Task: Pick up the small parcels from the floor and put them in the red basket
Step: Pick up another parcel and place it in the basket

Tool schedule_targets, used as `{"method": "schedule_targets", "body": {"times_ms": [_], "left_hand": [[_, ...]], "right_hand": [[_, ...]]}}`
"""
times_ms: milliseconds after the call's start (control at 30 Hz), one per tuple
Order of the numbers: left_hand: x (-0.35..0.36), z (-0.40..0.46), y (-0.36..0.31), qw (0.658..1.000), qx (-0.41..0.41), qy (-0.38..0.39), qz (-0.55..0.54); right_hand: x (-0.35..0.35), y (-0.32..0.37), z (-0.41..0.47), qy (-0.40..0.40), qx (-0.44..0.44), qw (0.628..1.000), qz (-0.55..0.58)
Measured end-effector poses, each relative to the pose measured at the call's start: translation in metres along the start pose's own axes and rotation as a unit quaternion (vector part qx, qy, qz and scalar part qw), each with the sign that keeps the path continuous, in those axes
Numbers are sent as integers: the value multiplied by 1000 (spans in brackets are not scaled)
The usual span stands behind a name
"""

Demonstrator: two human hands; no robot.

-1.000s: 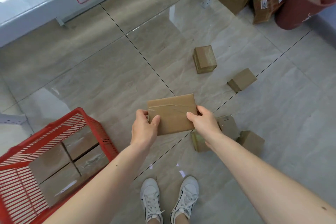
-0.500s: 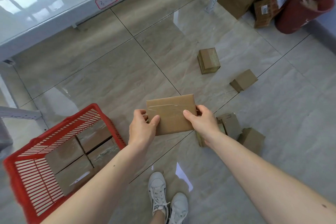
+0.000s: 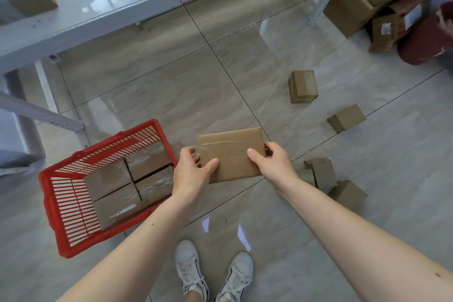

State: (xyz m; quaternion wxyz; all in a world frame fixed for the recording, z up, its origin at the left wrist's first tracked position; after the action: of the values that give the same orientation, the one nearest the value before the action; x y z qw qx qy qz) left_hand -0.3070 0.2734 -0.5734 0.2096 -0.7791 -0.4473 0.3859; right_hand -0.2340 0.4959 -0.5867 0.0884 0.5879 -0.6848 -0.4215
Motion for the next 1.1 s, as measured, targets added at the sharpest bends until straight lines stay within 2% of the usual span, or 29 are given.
{"method": "schedule_targets", "body": {"times_ms": [233, 700, 933, 1100], "left_hand": [[-66, -1, 32, 1000, -14, -12, -23], [-243, 27, 119, 1000, 5, -13, -9], [-295, 58, 175, 998, 0, -47, -43], [-315, 96, 223, 996, -24, -69, -46]], "right_hand": [[62, 24, -27, 23, -16, 999, -23], [255, 51, -96, 50, -21, 998, -22], [342, 48, -94, 67, -19, 996, -47], [407, 34, -65, 97, -20, 989, -106]]}}
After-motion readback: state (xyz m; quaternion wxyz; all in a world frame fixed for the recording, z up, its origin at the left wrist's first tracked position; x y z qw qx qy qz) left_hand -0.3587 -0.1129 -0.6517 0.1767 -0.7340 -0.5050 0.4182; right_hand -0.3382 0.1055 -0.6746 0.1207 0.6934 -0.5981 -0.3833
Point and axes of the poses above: each hand's wrist, its own z-axis towards the middle knuckle, its own x-axis out of the palm, y = z × x, the point moved 10 cm from there along z, towards the middle knuckle, and after that the axes turned 4 degrees about -z, right-handed, at the moved point
